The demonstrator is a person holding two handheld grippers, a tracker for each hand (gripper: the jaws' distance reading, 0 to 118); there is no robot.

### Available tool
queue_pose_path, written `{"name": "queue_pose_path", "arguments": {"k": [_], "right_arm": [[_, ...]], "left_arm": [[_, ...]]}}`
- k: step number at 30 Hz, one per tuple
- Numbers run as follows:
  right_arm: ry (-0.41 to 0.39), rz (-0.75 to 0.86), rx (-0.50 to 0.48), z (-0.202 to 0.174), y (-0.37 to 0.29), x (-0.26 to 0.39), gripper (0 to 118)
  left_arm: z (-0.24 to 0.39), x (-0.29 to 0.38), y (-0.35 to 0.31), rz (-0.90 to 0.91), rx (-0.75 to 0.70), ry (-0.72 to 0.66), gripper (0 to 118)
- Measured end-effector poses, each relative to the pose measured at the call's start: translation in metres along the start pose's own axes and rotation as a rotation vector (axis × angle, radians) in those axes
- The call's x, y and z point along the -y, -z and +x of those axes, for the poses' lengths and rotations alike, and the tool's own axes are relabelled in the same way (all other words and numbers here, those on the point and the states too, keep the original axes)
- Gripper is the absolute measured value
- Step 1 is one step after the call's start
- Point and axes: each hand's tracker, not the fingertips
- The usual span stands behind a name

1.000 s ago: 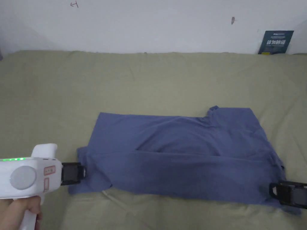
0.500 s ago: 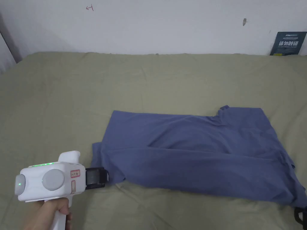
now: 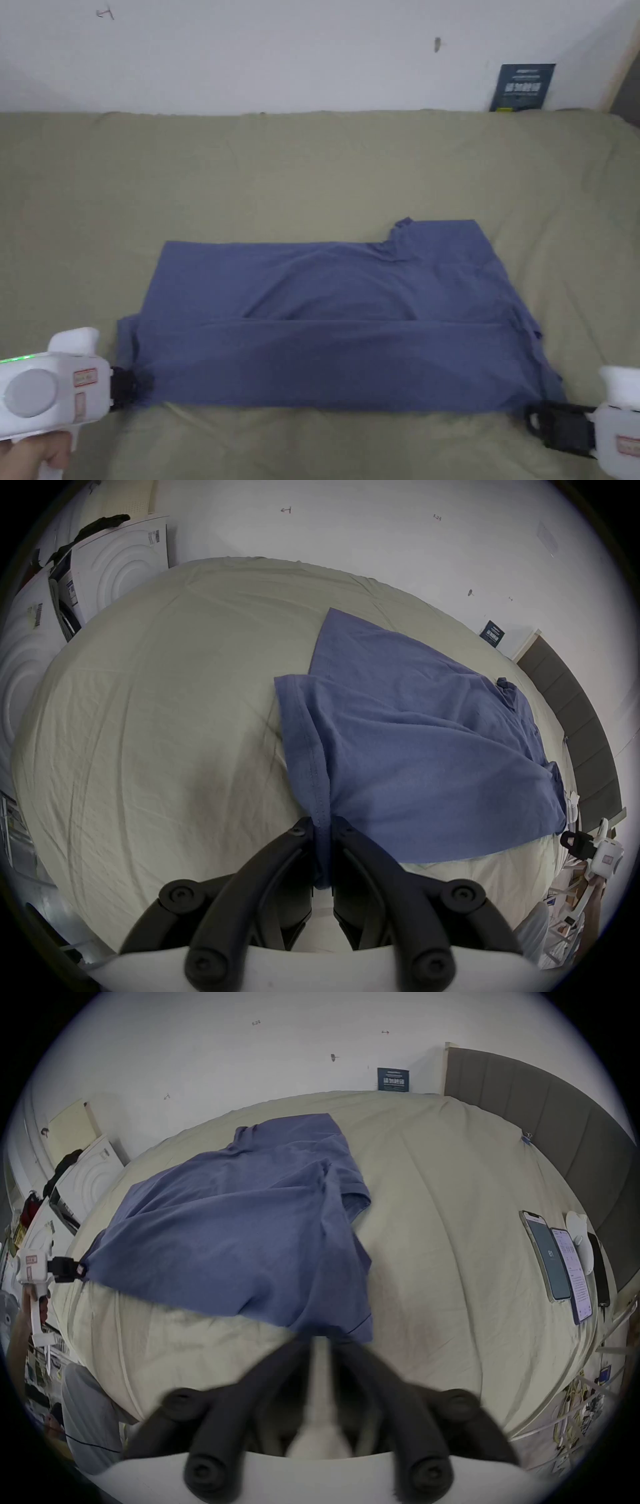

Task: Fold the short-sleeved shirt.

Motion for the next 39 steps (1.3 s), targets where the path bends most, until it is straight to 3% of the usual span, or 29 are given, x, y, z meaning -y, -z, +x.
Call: {"name": "queue_pose_path", "arguments": {"k": [6,7,8,9,11,13,14,16,18,19,22,24,25,28,34,39], "right_arm": [[0.015,-0.030,-0.017,0.009,0.033,-0.047,115],[-0.012,-0.050,-0.010,0.003,0.036,-0.041,97],[-0.033,-0.065,-0.009,0.001,0.038,-0.039,97],[-0.047,-0.066,-0.006,0.000,0.040,-0.042,85],[-0.078,-0.057,-0.003,-0.005,0.034,-0.043,27],[-0.085,-0.058,-0.018,-0.015,0.025,-0.045,15],[-0.116,-0.047,-0.024,-0.019,0.021,-0.045,14],[-0.026,-0.015,0.058,-0.023,0.006,-0.033,13],[-0.021,-0.015,0.043,-0.024,-0.006,-0.030,13],[-0.044,-0.066,-0.025,-0.008,0.013,-0.034,13],[-0.043,-0.052,-0.028,0.009,0.011,-0.037,13],[-0.060,-0.020,-0.014,-0.004,-0.015,-0.018,13],[-0.055,-0.017,-0.020,-0.002,-0.020,-0.011,13],[-0.058,-0.028,-0.034,-0.002,-0.038,0.014,13],[-0.040,-0.078,-0.052,0.007,-0.054,0.067,13],[-0.012,-0.102,-0.045,0.009,-0.044,0.066,13]], "left_arm": [[0.030,-0.006,-0.006,-0.006,-0.011,0.022,6],[0.034,-0.005,-0.007,-0.005,-0.013,0.023,6],[0.037,-0.004,-0.007,-0.006,-0.015,0.024,6],[0.026,-0.012,-0.002,-0.028,0.004,0.008,6],[0.025,-0.013,0.000,-0.037,-0.001,0.019,6],[0.029,-0.014,0.000,-0.053,-0.007,0.034,6],[0.030,-0.015,0.001,-0.057,-0.025,0.059,6],[0.031,-0.014,-0.004,-0.055,-0.034,0.062,6],[0.028,-0.016,-0.002,-0.058,-0.048,0.048,6],[0.028,-0.016,-0.002,-0.058,-0.052,0.044,6],[0.020,-0.016,-0.008,-0.039,-0.070,0.059,6],[0.022,-0.008,-0.012,-0.032,-0.071,0.069,6],[0.049,0.007,-0.067,-0.036,-0.069,0.077,6],[0.074,0.039,-0.115,-0.049,-0.060,0.078,6],[0.020,0.075,-0.092,-0.102,-0.022,0.053,6],[0.013,0.083,-0.079,-0.120,-0.022,0.030,6]]}}
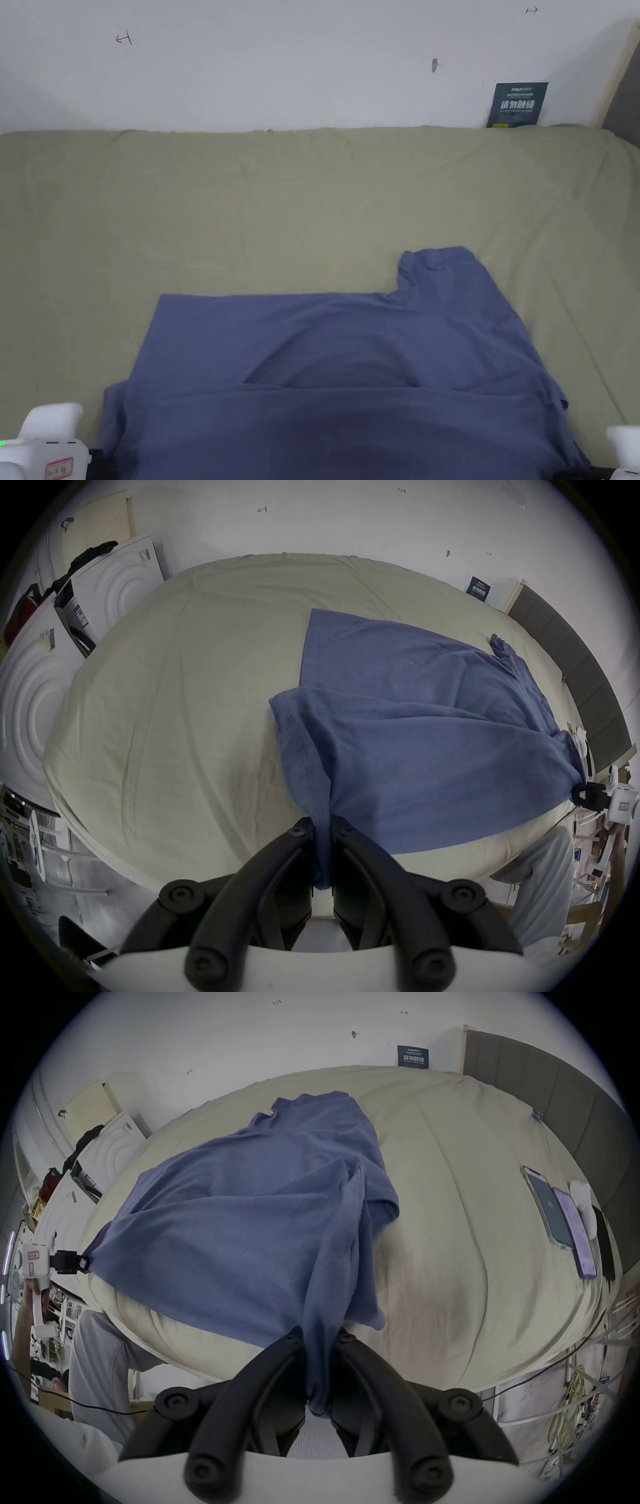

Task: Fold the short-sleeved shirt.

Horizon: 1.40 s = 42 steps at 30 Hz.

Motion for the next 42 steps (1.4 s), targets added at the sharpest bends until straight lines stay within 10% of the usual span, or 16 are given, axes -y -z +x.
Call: {"name": "queue_pose_path", "arguments": {"k": [3,5,6,9,13,15,16,17,22,23,25,26,38,40,42], "right_arm": [[0.034,-0.017,0.039,-0.001,-0.001,-0.002,38],[0.038,-0.007,0.077,-0.001,-0.005,-0.002,105],[0.052,0.022,0.078,0.001,-0.012,-0.001,118],[0.121,0.074,0.025,0.005,-0.034,-0.015,118],[0.089,0.135,0.024,-0.003,-0.036,-0.053,110],[0.057,0.173,0.052,-0.008,-0.032,-0.075,70],[0.059,0.201,0.072,-0.010,-0.026,-0.083,20],[0.052,0.206,0.084,-0.012,-0.020,-0.094,0],[0.042,0.218,0.086,-0.020,0.014,-0.140,0],[0.036,0.213,0.088,-0.019,0.021,-0.147,0],[0.021,0.193,0.092,-0.015,0.038,-0.164,0],[0.017,0.187,0.094,-0.013,0.044,-0.168,0],[0.044,0.104,0.137,0.014,0.084,-0.190,0],[0.038,0.105,0.141,0.022,0.091,-0.194,0],[0.046,0.096,0.137,0.025,0.096,-0.199,0]], "left_arm": [[0.002,0.001,0.003,0.016,0.022,-0.006,10],[-0.001,-0.002,0.003,0.017,0.022,0.019,90],[-0.003,-0.005,0.004,0.002,0.018,0.041,118],[-0.032,-0.023,-0.077,0.070,0.023,-0.001,114],[0.001,-0.047,-0.026,0.192,0.071,-0.069,108],[0.006,-0.068,-0.021,0.223,0.082,-0.061,77],[0.009,-0.079,-0.016,0.234,0.089,-0.062,24],[0.010,-0.089,-0.009,0.234,0.088,-0.053,0],[0.021,-0.148,0.043,0.221,-0.007,-0.020,0],[0.021,-0.160,0.053,0.218,-0.015,-0.027,13],[0.020,-0.179,0.072,0.203,-0.066,-0.029,112],[0.021,-0.190,0.084,0.179,-0.068,-0.033,117],[0.023,-0.241,0.152,0.045,-0.117,0.008,103],[0.025,-0.238,0.144,0.061,-0.098,-0.004,78],[0.025,-0.239,0.138,0.098,-0.067,0.015,24]]}}
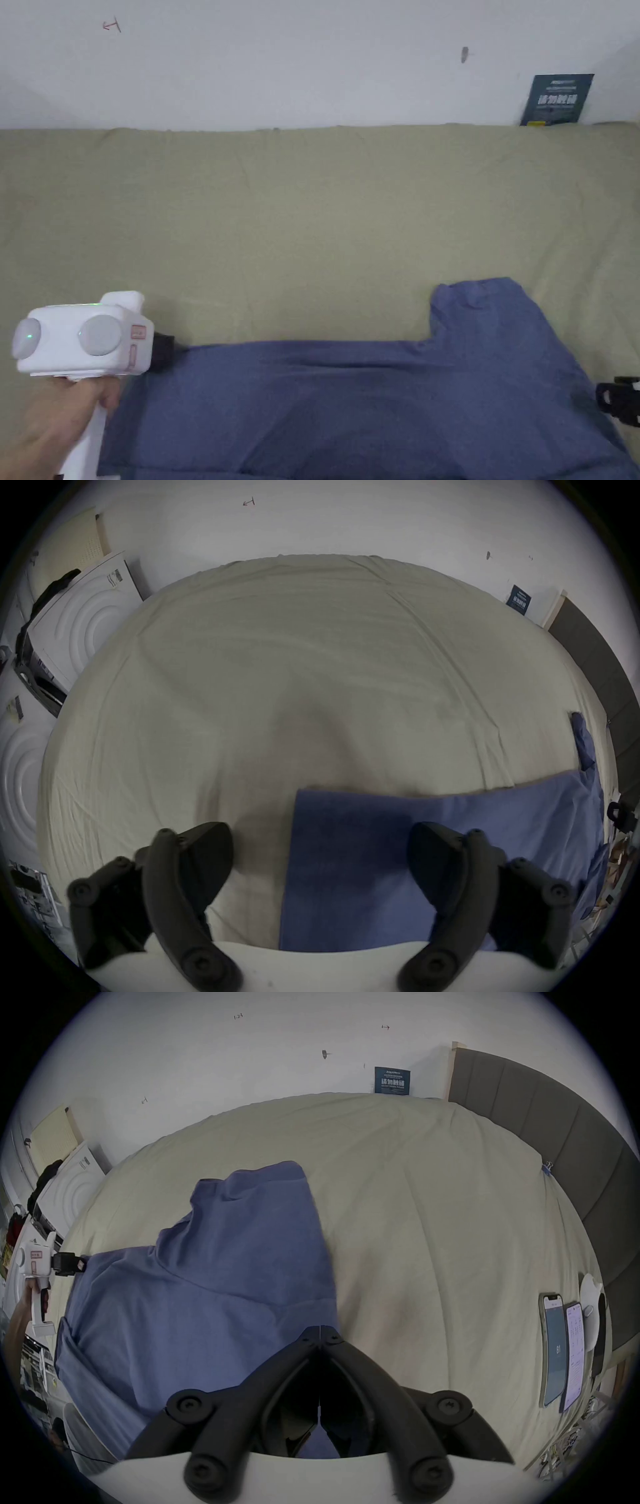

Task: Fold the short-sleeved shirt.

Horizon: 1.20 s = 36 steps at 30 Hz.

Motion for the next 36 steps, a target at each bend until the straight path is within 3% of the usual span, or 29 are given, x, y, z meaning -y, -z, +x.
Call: {"name": "queue_pose_path", "arguments": {"k": [1,2,3,4,5,6,7,10,12,13,14,16,17,18,19,20,21,26,36], "right_arm": [[0.001,-0.003,-0.003,0.000,0.002,-0.003,1],[0.005,-0.004,-0.006,-0.002,0.000,-0.005,2],[0.004,-0.004,-0.010,-0.003,0.001,-0.009,20],[0.006,-0.001,-0.006,-0.005,0.003,-0.014,72],[0.009,-0.001,-0.004,-0.005,0.006,-0.021,111],[0.010,-0.022,-0.016,-0.001,0.016,-0.029,117],[-0.008,0.015,-0.046,-0.002,0.021,-0.034,117],[-0.047,-0.125,-0.012,-0.006,0.042,-0.055,117],[-0.062,-0.099,0.030,-0.008,0.054,-0.063,115],[-0.068,-0.127,0.028,-0.008,0.061,-0.068,107],[-0.068,-0.164,0.023,-0.006,0.070,-0.068,91],[-0.091,-0.170,0.026,-0.007,0.074,-0.067,78],[-0.108,-0.162,0.050,-0.007,0.071,-0.066,78],[-0.125,-0.143,0.007,-0.009,0.056,-0.066,74],[-0.114,-0.120,0.004,-0.009,0.046,-0.065,56],[-0.095,-0.085,-0.012,-0.008,0.038,-0.063,16],[-0.061,-0.048,-0.024,-0.009,0.031,-0.060,1],[-0.006,-0.036,-0.099,0.008,0.007,-0.059,1],[-0.025,0.085,-0.159,0.011,-0.089,-0.012,1]], "left_arm": [[0.000,-0.002,-0.001,-0.017,0.003,0.001,1],[0.002,-0.003,-0.003,-0.015,0.042,0.008,1],[0.004,-0.004,-0.001,-0.021,0.006,0.018,1],[0.001,-0.002,0.000,-0.012,0.014,0.021,1],[-0.001,-0.001,0.001,-0.018,0.012,0.018,1],[-0.001,-0.001,0.002,-0.020,0.011,0.017,1],[-0.001,-0.002,0.002,-0.024,0.010,0.015,1],[0.005,-0.002,0.001,-0.027,-0.007,0.038,1],[0.006,-0.003,0.003,-0.034,-0.008,0.037,1],[0.007,-0.004,0.004,-0.035,-0.007,0.039,1],[0.007,-0.005,0.005,-0.035,-0.007,0.040,1],[0.007,-0.006,0.006,-0.040,-0.008,0.038,1],[0.007,-0.006,0.006,-0.040,-0.008,0.035,1],[0.007,-0.006,0.006,-0.040,-0.007,0.034,1],[0.007,-0.007,0.006,-0.038,-0.004,0.031,1],[0.004,-0.008,0.005,-0.040,0.005,0.026,1],[0.002,-0.008,0.003,-0.037,0.012,0.016,1],[-0.005,-0.002,-0.023,-0.003,0.039,-0.019,1],[-0.019,0.047,-0.116,0.097,0.067,-0.024,1]]}}
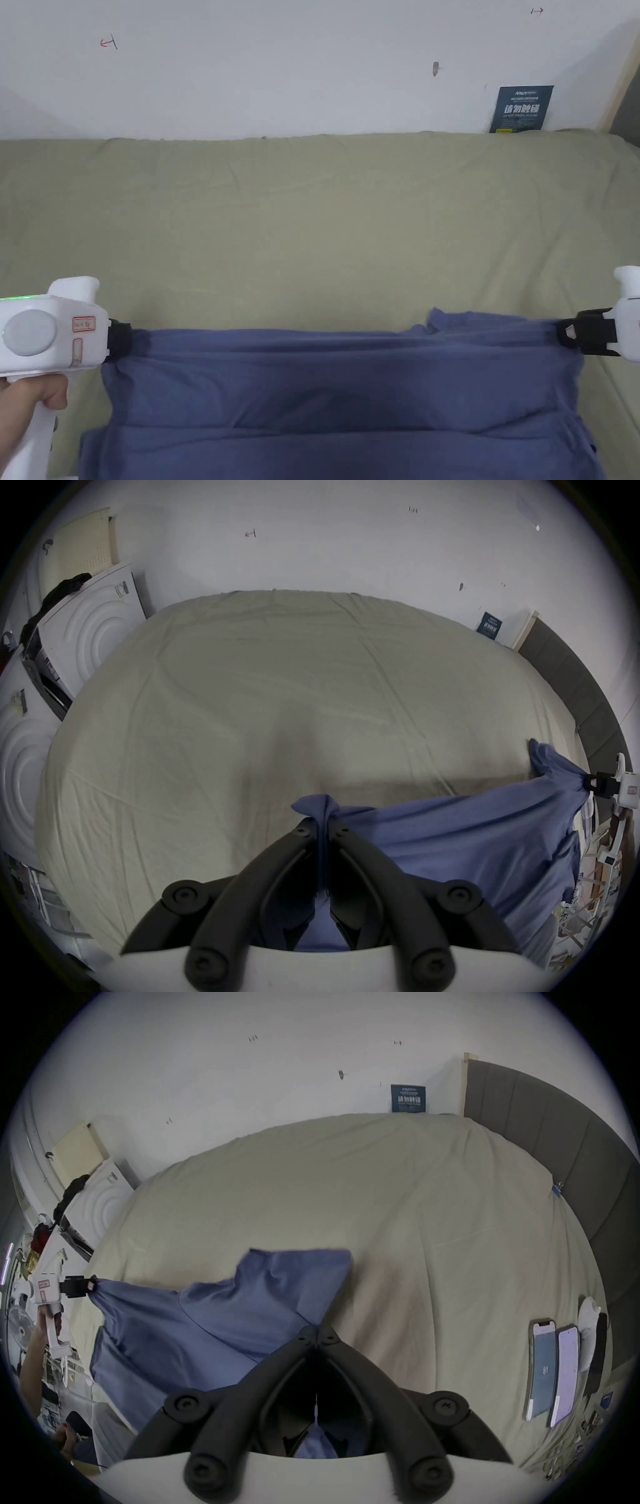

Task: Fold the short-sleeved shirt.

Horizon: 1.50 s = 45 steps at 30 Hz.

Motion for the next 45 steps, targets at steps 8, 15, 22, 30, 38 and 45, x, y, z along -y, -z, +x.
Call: {"name": "queue_pose_path", "arguments": {"k": [8,15,22,30,38,45], "right_arm": [[-0.004,0.075,-0.015,-0.016,-0.081,0.084,1],[-0.020,0.056,-0.050,-0.015,-0.103,0.155,1],[0.000,-0.013,-0.055,0.002,-0.082,0.193,1],[0.045,-0.105,0.082,0.001,-0.064,0.199,103],[0.018,-0.025,0.099,-0.044,-0.090,0.177,117],[-0.116,0.135,-0.020,-0.121,-0.107,0.167,0]], "left_arm": [[-0.003,0.042,-0.045,0.102,0.023,-0.015,1],[-0.041,0.144,-0.082,0.118,0.014,0.020,1],[-0.025,0.188,-0.082,0.063,0.004,0.027,1],[-0.027,0.203,-0.069,-0.049,-0.079,0.003,118],[-0.043,0.182,-0.108,0.014,-0.063,-0.081,111],[-0.058,0.163,-0.113,0.078,0.022,-0.202,15]]}}
